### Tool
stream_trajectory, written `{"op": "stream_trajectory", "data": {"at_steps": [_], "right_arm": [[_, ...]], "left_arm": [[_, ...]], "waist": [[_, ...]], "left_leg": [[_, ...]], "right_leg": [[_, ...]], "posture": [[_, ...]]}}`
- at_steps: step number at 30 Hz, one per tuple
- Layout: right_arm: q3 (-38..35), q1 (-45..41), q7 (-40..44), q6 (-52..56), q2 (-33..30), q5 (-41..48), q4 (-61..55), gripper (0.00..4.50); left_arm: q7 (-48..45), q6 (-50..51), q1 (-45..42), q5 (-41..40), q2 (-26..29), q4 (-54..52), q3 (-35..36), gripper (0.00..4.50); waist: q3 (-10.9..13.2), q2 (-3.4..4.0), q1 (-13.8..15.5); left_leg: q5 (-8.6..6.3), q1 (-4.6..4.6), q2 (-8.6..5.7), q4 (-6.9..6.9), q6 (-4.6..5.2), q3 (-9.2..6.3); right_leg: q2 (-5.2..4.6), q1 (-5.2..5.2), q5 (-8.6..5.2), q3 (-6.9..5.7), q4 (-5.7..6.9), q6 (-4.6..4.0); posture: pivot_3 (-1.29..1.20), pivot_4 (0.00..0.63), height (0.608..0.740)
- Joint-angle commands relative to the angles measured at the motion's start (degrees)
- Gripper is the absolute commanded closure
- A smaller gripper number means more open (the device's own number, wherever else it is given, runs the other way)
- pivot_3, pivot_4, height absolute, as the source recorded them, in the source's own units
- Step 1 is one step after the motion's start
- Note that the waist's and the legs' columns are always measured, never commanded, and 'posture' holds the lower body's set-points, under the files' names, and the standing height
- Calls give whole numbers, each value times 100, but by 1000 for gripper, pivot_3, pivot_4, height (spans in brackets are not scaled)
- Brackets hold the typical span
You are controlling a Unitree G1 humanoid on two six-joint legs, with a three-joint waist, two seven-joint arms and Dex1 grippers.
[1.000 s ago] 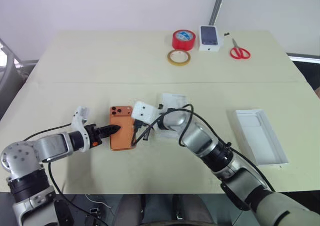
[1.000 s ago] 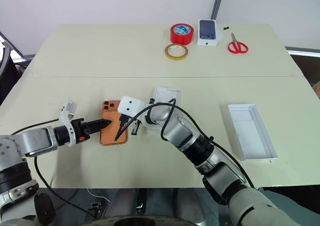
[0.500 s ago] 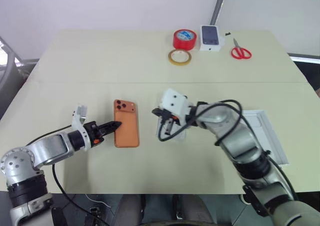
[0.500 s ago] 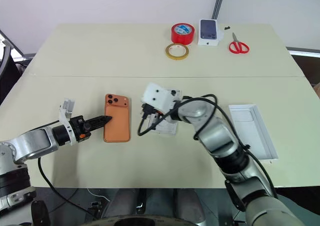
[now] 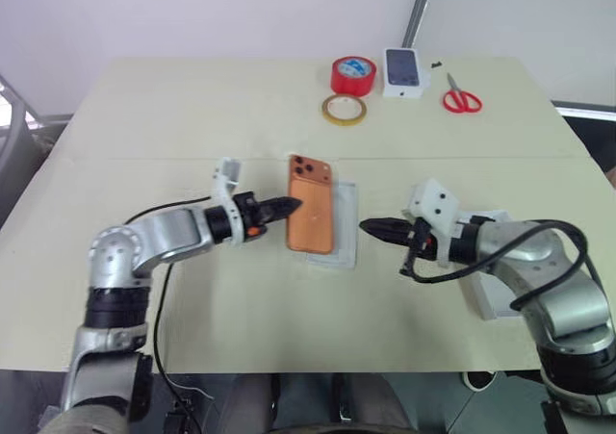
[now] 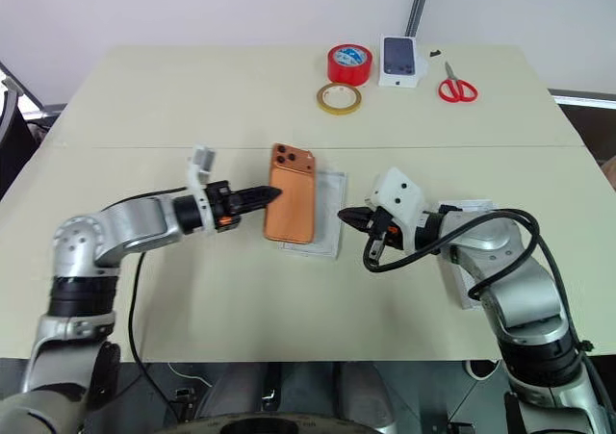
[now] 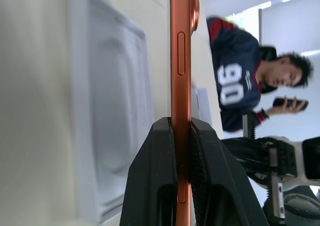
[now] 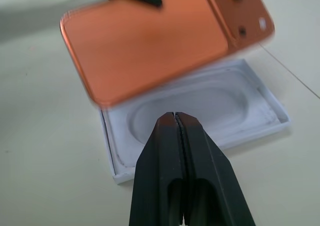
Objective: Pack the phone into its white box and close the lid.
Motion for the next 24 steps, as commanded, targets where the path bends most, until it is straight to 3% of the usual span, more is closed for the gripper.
{"op": "stream_trajectory", "data": {"at_steps": [1, 8, 24], "right_arm": [[-468, 152, -79, 0, -138, 391, -429, 4500], [-862, 594, -270, -81, -335, 674, -555, 4500], [-747, 934, -496, -502, -651, 639, -382, 4500]], "left_arm": [[-424, -30, -328, 549, -158, 277, -146, 4482], [-917, 189, -546, 1260, -453, 717, -187, 4482], [-1300, 587, -637, 2265, -1013, 961, 94, 4482]], "waist": [[0, 0, 13], [1, -1, 25], [2, -3, 29]], "left_leg": [[1, 0, 0, 0, 0, 0], [4, -1, 1, 0, -4, 0], [5, 0, 0, 5, -5, 0]], "right_leg": [[1, 0, 0, 0, -1, 0], [3, 1, 0, 1, -1, 0], [3, 5, 0, 1, -1, 1]], "posture": [[0, 150, 740], [0, 150, 740], [0, 150, 740]]}}
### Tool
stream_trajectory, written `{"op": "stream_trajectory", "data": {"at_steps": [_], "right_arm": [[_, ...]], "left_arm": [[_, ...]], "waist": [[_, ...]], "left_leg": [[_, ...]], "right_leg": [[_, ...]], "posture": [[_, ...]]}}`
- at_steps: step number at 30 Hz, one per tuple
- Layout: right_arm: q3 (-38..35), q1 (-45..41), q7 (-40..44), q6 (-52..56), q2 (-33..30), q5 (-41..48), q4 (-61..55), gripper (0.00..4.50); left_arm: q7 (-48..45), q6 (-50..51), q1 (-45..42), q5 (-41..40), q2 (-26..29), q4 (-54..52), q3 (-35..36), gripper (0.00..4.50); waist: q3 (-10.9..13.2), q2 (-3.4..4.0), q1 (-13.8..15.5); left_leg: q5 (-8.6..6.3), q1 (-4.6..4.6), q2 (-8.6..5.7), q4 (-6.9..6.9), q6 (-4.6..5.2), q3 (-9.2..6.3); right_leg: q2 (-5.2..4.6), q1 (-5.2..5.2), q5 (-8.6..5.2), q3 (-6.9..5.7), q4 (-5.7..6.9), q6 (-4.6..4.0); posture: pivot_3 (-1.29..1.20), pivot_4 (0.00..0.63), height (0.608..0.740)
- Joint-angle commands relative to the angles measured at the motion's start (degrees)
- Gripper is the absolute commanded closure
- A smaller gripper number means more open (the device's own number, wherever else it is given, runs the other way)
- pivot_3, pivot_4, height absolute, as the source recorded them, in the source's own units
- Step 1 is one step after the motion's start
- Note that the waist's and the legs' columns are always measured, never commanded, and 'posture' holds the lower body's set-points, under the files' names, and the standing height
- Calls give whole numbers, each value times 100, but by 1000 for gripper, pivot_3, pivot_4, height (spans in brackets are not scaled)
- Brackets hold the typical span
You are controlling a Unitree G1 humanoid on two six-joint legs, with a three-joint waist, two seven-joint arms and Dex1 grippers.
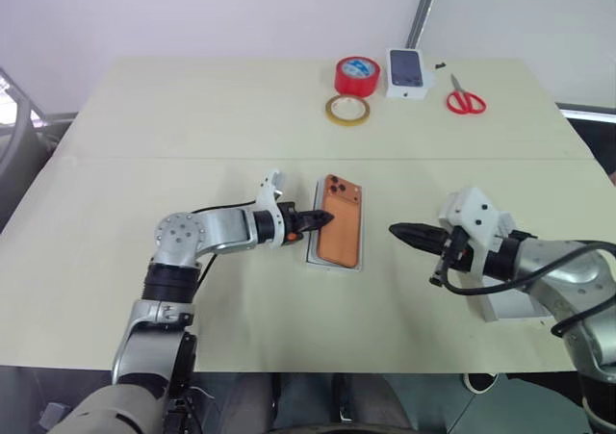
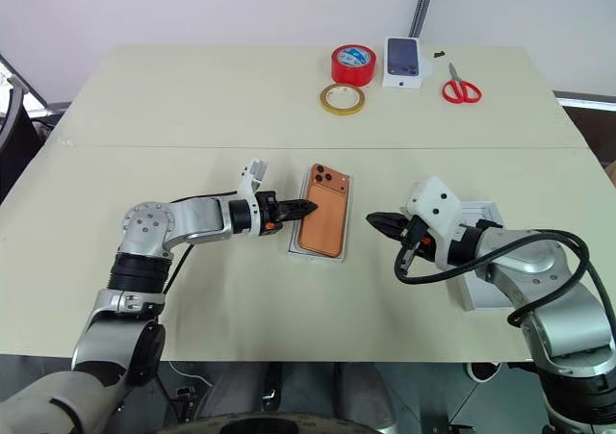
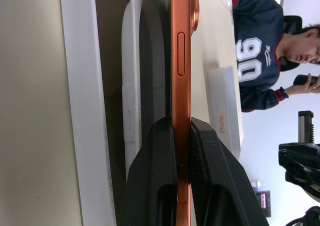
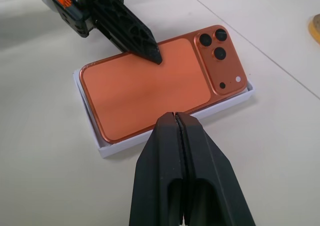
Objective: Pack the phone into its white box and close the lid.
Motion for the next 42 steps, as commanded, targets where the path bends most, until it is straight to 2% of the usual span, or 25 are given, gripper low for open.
{"op": "stream_trajectory", "data": {"at_steps": [1, 6, 9, 10, 15, 20, 23, 27, 30, 33, 38, 42], "right_arm": [[3, 14, -50, -165, -87, 15, -100, 4500], [81, 19, -103, -199, -108, 19, -110, 4500], [96, 12, -121, -210, -127, 21, -99, 4500], [102, 10, -127, -213, -134, 17, -96, 4500], [192, -39, -186, -231, -197, -107, -39, 4500], [549, -155, -293, -283, -340, -456, 153, 4500], [997, -399, -494, -217, -397, -889, 452, 4500], [1509, -787, -710, 33, -453, -1392, 827, 4500], [1819, -1072, -753, 95, -374, -1614, 1000, 4500], [2045, -1241, -748, 116, -315, -1758, 1045, 4500], [2732, -1672, -881, 213, -35, -2236, 1141, 4500], [3019, -1847, -920, 286, 166, -2448, 1260, 4500]], "left_arm": [[-118, 138, -116, 63, -38, -82, 187, 4050], [-133, 292, -113, 55, -12, -161, 391, 1721], [-83, 358, -128, -87, 12, -201, 589, 168], [-52, 395, -130, -201, 74, -247, 666, 34], [33, 541, -87, -612, 471, -575, 931, 34], [-174, 432, -36, -261, 973, -904, 1008, 34], [-994, 3, 202, 1241, 1684, -1753, 263, 800], [-1771, -547, 459, 2347, 1974, -2125, -309, 2862], [-2508, -1112, 489, 3485, 2301, -2395, -1177, 4357], [-3035, -1574, 432, 4330, 2423, -2403, -1771, 4435], [-3720, -1992, 0, 5196, 1821, -1980, -2490, 4435], [-4246, -2063, -162, 5583, 1505, -1807, -2842, 4435]], "waist": [[0, 0, -3], [0, 0, -5], [0, 0, -6], [0, 0, -6], [0, -1, -19], [0, 0, -11], [1, 0, -18], [1, 4, -1], [3, 2, 0], [4, 4, -8], [4, 4, -1], [4, 4, -17]], "left_leg": [[0, 0, 0, 0, 0, 0], [0, 0, 0, 0, 0, 0], [1, 2, 0, 0, -1, -1], [1, 4, 0, 0, -1, -1], [1, 4, 3, -2, -2, -1], [1, 5, 2, -1, -2, -1], [1, 4, 2, -1, -3, -1], [4, 8, 0, -7, -7, 2], [4, 5, 0, -6, -7, 1], [4, 5, 0, -10, -7, 2], [5, 0, 0, -6, 0, 1], [4, -2, 0, -9, 2, 1]], "right_leg": [[0, 0, 0, 0, 0, 0], [0, 0, 0, 0, 0, 0], [0, 2, 0, 0, 1, 0], [0, 3, 0, 0, 1, 0], [2, 2, 0, 0, 1, 0], [0, 3, 0, 0, 1, 0], [1, 2, 0, 0, 0, 0], [1, 2, 0, 1, 0, 0], [1, 1, 0, 1, -1, 0], [1, 0, 0, 1, -3, -1], [1, -2, 0, 1, -2, -1], [2, -5, 0, 1, -3, -1]], "posture": [[0, 150, 740], [0, 150, 740], [0, 150, 740], [0, 150, 740], [0, 150, 740], [0, 150, 740], [0, 150, 740], [0, 150, 740], [0, 150, 740], [0, 150, 740], [0, 150, 740], [0, 150, 740]]}}
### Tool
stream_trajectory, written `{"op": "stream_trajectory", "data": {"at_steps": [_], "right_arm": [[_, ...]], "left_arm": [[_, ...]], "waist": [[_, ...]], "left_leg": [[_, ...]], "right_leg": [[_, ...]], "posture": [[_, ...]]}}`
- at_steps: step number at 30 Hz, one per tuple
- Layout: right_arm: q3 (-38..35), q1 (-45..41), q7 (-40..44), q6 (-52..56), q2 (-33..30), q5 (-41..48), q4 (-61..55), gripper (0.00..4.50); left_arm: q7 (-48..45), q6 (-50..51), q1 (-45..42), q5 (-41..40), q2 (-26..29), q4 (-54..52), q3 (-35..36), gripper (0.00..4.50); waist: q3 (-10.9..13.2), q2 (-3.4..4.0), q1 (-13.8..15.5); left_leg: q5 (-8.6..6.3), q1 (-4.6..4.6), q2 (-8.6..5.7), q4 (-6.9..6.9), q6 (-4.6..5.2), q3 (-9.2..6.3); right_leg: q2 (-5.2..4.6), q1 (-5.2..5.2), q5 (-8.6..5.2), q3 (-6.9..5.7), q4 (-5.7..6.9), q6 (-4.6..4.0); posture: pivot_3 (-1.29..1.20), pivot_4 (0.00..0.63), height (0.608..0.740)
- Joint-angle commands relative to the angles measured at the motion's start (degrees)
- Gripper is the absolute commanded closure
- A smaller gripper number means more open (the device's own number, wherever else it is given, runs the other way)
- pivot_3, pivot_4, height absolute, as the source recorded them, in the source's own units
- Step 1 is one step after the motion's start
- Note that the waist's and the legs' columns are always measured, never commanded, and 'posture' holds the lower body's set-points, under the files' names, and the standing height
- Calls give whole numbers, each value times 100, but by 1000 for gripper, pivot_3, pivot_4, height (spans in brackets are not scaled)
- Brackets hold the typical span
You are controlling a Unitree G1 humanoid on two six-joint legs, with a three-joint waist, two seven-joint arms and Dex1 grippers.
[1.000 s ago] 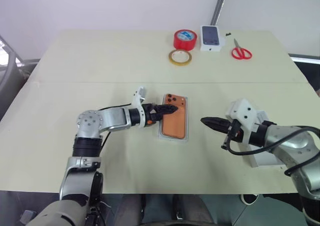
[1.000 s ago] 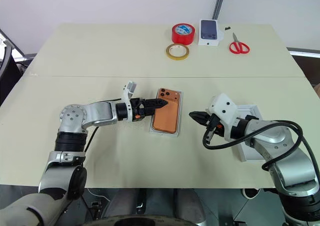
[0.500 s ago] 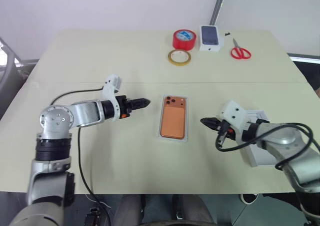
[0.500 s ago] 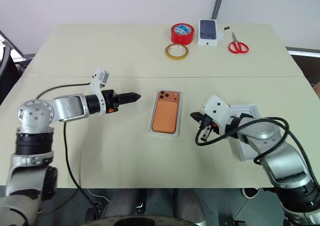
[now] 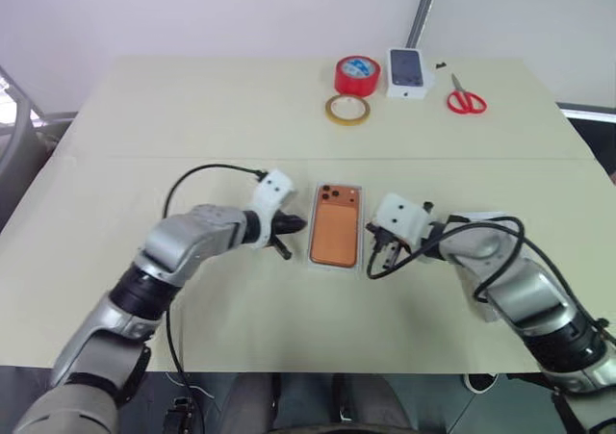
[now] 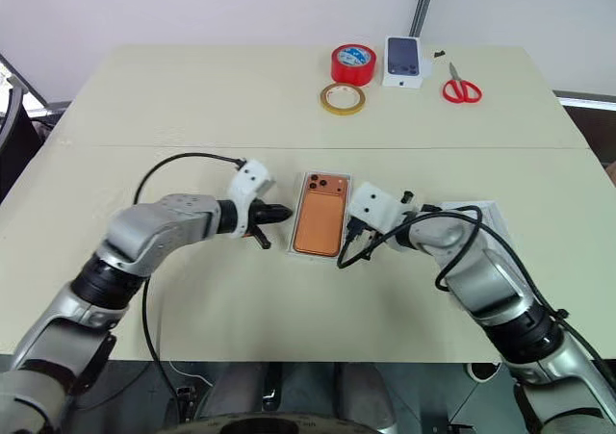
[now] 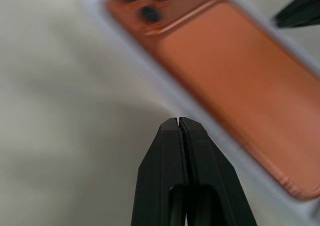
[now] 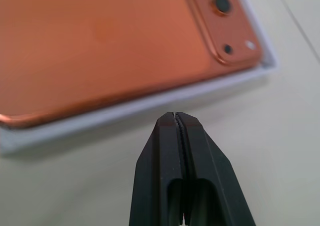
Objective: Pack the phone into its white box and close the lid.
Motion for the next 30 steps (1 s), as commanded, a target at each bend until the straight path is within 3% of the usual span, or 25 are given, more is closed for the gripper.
{"op": "stream_trajectory", "data": {"at_steps": [1, 6, 11, 18, 23, 30], "right_arm": [[146, -170, -51, 57, 134, -207, 12, 4500], [146, -93, 24, 112, 153, -294, -153, 4500], [-330, 323, 226, 295, -200, -115, -633, 4500], [-1465, 1727, 624, 378, -1084, 123, -1293, 4500], [-2151, 2677, 745, 279, -1370, 131, -1535, 4500], [-2460, 3098, 669, 222, -1369, 52, -1557, 4500]], "left_arm": [[-548, -86, -157, 322, -165, 22, -293, 4435], [-1015, -95, -245, 693, -456, 93, -580, 4435], [-1301, 167, -570, 754, -1225, 285, -599, 4435], [-1709, 157, -947, 1066, -2242, 961, -1083, 4435], [-1753, 129, -1000, 1284, -2780, 1303, -1154, 4435], [-1805, 187, -1017, 1468, -3015, 1475, -1012, 4435]], "waist": [[0, 0, -3], [0, 1, 14], [-1, 2, 159], [-1, 7, 254], [-5, 14, 273], [-6, 15, 269]], "left_leg": [[0, 0, 0, 0, 0, 0], [-1, 0, 0, 3, 4, -1], [-15, -7, -2, 21, 28, -3], [-42, -20, -7, 63, 76, -2], [-43, -15, -3, 61, 78, -3], [-44, -10, -4, 63, 80, -4]], "right_leg": [[0, -1, 0, 0, 1, 0], [-1, 1, 0, 0, 2, 0], [-3, 5, 0, -5, 3, 0], [0, 14, 1, -3, 3, 2], [6, 18, 1, -2, 5, 2], [8, 24, 0, -2, 5, 3]], "posture": [[0, 150, 740], [0, 150, 740], [0, 150, 740], [0, 150, 740], [0, 150, 740], [0, 150, 740]]}}
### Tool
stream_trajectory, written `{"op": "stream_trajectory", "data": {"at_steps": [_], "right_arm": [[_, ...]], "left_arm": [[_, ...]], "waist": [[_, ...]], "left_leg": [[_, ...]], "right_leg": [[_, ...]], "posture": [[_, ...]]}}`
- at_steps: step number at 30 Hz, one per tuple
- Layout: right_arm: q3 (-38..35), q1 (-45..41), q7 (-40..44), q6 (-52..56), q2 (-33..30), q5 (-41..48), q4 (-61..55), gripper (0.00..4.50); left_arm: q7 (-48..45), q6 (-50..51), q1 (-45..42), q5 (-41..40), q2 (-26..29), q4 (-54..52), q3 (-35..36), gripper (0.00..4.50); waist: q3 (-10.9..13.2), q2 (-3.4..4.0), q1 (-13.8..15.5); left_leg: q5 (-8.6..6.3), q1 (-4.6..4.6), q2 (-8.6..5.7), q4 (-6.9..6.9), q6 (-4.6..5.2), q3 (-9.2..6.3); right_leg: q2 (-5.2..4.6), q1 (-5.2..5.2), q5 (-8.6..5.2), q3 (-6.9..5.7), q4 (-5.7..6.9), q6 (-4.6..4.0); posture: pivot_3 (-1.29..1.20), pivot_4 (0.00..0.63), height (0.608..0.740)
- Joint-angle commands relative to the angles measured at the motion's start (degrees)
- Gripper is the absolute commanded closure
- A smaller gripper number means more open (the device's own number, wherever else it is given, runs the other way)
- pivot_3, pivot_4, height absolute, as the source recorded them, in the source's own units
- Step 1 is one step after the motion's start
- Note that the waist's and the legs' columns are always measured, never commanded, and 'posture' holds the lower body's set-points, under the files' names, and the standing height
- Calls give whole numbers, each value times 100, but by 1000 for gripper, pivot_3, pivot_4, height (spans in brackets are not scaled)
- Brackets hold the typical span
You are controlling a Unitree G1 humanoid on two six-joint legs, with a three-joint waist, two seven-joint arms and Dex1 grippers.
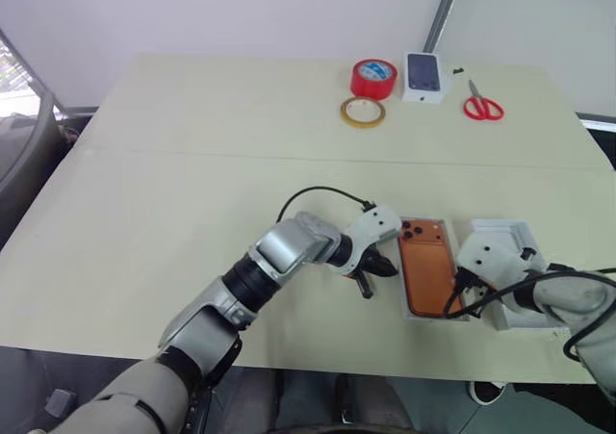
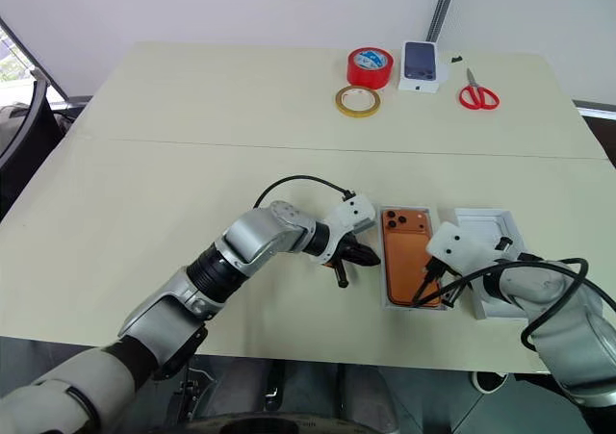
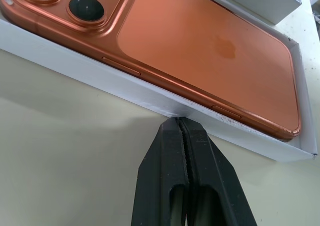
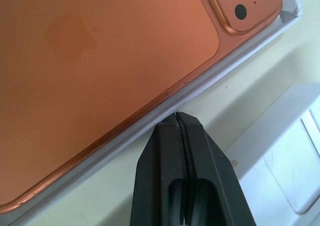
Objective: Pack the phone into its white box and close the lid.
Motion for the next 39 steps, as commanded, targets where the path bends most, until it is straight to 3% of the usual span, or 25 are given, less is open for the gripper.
{"op": "stream_trajectory", "data": {"at_steps": [1, 9, 12, 18, 21, 26, 29, 39], "right_arm": [[-4, 36, 84, -204, 29, 157, -324, 4500], [-568, 180, 297, -382, -174, 218, -172, 4500], [-1119, 372, 554, -393, -253, 354, -222, 4500], [-2158, 20, 856, 1131, -61, 1316, -456, 4500], [-2320, -328, 787, 2178, -91, 1710, -436, 3660], [-2134, -1309, 232, 4014, 22, 1979, -154, 1177], [-1922, -1607, -100, 4454, 13, 2078, 197, 1177], [-1300, -2000, -1177, 4457, 154, 2992, 876, 1177]], "left_arm": [[-121, -102, -133, -25, -288, -41, 10, 4435], [-374, 74, -101, -42, 259, -363, 362, 4435], [-485, 170, -44, -165, 673, -594, 722, 4435], [-849, -867, 522, -115, 1632, -1419, 1165, 4435], [-1210, -1818, 987, 25, 2114, -1910, 1142, 4500], [-1849, -2579, 1577, -126, 2665, -2382, 1257, 4500], [-2021, -2780, 1728, -97, 2816, -2422, 1257, 4500], [-2184, -2828, 1793, -412, 2695, -2510, 1443, 4500]], "waist": [[0, 0, 1], [2, 3, -28], [3, 5, -46], [3, 8, -153], [2, 10, -142], [3, 14, -136], [3, 15, -128], [3, 19, -153]], "left_leg": [[0, 0, 0, 0, 0, 0], [1, 0, 2, 0, -1, 0], [1, 0, 3, 0, -2, 0], [15, 3, 9, -3, -27, -1], [16, 4, 9, -4, -28, 0], [2, 4, 8, -4, -4, 1], [0, 4, 5, -4, 0, 1], [-4, 2, 7, -4, 8, 3]], "right_leg": [[0, 0, 0, 0, 0, 0], [2, -2, 0, 0, 1, 0], [3, -2, 0, 0, 2, 0], [0, 0, 0, 1, 3, 0], [-3, 1, 0, 1, 3, 0], [-11, 2, 0, 1, 2, -1], [-12, 2, 0, 1, 2, -2], [-6, -2, 0, 1, 3, -1]], "posture": [[0, 150, 740], [0, 150, 740], [0, 150, 740], [0, 150, 740], [0, 150, 740], [0, 150, 740], [0, 150, 740], [0, 150, 740]]}}
